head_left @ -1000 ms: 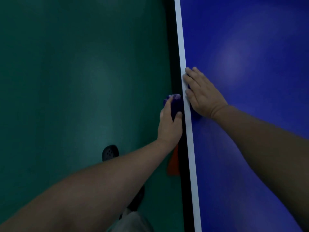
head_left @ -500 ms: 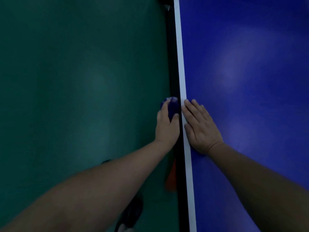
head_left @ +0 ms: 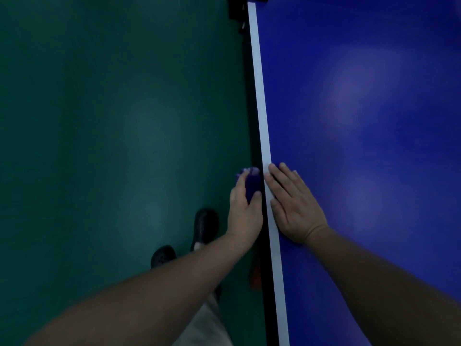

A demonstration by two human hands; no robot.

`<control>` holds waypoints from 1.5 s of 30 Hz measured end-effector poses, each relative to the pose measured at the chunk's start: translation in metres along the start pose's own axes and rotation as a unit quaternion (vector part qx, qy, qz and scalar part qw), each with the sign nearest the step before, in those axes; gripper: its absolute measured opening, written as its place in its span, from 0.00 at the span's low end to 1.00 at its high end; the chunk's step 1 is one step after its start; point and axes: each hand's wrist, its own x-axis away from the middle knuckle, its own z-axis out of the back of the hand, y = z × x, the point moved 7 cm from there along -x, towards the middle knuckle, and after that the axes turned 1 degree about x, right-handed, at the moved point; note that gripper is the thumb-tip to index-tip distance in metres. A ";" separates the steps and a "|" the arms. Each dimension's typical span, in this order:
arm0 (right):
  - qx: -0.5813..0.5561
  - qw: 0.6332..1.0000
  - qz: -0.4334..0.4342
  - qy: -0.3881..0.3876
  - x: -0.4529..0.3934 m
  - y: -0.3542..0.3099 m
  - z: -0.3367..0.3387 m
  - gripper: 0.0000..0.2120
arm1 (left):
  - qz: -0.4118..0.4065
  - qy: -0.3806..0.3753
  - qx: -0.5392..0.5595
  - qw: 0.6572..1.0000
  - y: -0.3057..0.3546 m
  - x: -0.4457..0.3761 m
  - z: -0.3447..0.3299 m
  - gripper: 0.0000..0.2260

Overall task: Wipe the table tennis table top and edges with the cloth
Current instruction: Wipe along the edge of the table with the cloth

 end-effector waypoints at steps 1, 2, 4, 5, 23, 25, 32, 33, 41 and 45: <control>-0.006 1.000 -0.002 0.000 0.000 0.001 0.000 0.25 | -0.007 0.004 -0.001 1.000 0.008 -0.015 0.001 0.24; -0.011 1.000 -0.007 0.001 0.000 0.001 0.000 0.25 | -0.015 0.007 -0.004 1.000 0.015 -0.026 0.002 0.24; -0.022 1.000 -0.021 0.006 -0.001 0.003 0.001 0.25 | -0.021 0.001 -0.019 1.000 0.022 -0.033 0.003 0.24; -0.030 0.999 -0.028 0.010 0.000 0.004 0.002 0.25 | -0.025 -0.006 -0.030 0.999 0.021 -0.029 0.003 0.24; -0.036 0.999 -0.015 -0.027 -0.153 0.066 0.027 0.25 | -0.022 -0.025 -0.049 0.998 0.052 -0.113 0.005 0.23; -0.015 0.999 -0.004 -0.043 -0.200 0.081 0.024 0.26 | -0.013 -0.026 -0.035 0.999 0.044 -0.100 0.004 0.22; 0.000 1.000 -0.010 -0.018 -0.238 0.094 0.022 0.28 | -0.018 -0.006 0.003 1.000 0.091 -0.190 0.008 0.23; -0.005 1.000 -0.006 -0.011 -0.238 0.095 0.022 0.27 | -0.018 0.004 0.001 1.000 0.102 -0.211 0.009 0.24; -0.005 1.000 -0.017 0.024 -0.238 0.098 0.028 0.26 | -0.029 0.016 0.006 0.999 0.112 -0.177 0.007 0.22; -0.011 0.999 -0.020 0.025 -0.237 0.097 0.029 0.26 | -0.044 0.001 0.006 0.999 0.122 -0.196 0.008 0.22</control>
